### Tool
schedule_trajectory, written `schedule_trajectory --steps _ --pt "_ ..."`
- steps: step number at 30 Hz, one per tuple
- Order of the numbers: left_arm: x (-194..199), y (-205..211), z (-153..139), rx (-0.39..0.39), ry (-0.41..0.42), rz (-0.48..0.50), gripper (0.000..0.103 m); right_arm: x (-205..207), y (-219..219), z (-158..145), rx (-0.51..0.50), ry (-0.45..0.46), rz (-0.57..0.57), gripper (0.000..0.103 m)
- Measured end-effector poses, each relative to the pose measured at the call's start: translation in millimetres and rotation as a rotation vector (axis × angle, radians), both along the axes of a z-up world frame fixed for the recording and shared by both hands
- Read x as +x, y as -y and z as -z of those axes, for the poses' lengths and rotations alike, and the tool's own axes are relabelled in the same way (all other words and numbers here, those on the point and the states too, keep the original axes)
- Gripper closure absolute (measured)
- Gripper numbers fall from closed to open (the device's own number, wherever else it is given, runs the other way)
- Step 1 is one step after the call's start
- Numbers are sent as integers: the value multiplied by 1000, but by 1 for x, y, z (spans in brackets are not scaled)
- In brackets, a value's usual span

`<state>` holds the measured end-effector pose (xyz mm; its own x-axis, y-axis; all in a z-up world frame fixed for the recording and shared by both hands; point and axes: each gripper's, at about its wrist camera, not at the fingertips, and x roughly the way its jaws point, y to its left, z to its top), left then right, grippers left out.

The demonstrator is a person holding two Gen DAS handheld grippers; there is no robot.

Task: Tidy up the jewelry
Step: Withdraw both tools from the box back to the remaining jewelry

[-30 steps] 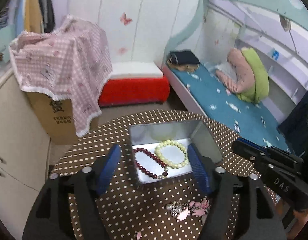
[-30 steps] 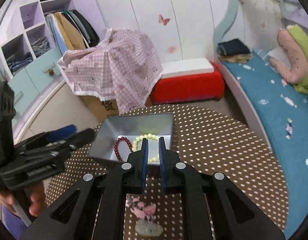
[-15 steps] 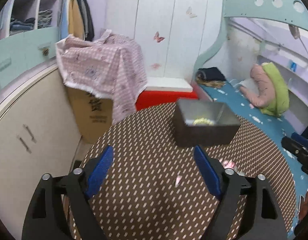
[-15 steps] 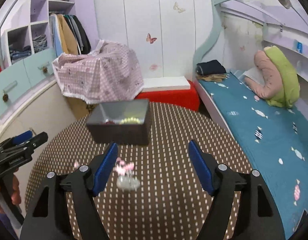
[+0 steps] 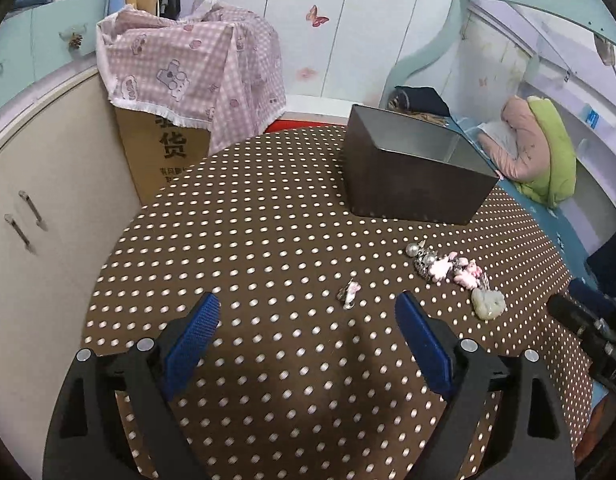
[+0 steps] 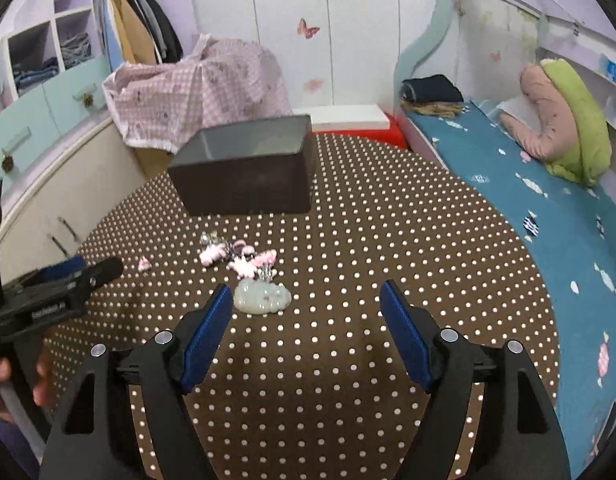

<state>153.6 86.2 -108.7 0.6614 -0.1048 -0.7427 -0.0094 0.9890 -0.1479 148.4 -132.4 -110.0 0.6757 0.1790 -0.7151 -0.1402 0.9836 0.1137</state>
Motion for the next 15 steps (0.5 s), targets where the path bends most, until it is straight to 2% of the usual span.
schedule_trajectory --steps 5,13,15 --pt "16 11 14 49 -46 9 16 9 -5 10 -4 -30 -7 30" --pt "21 18 24 74 -57 13 16 21 -15 25 -11 -60 -24 30" --pt "22 20 25 87 -65 27 12 22 -18 28 -9 -66 -32 30"
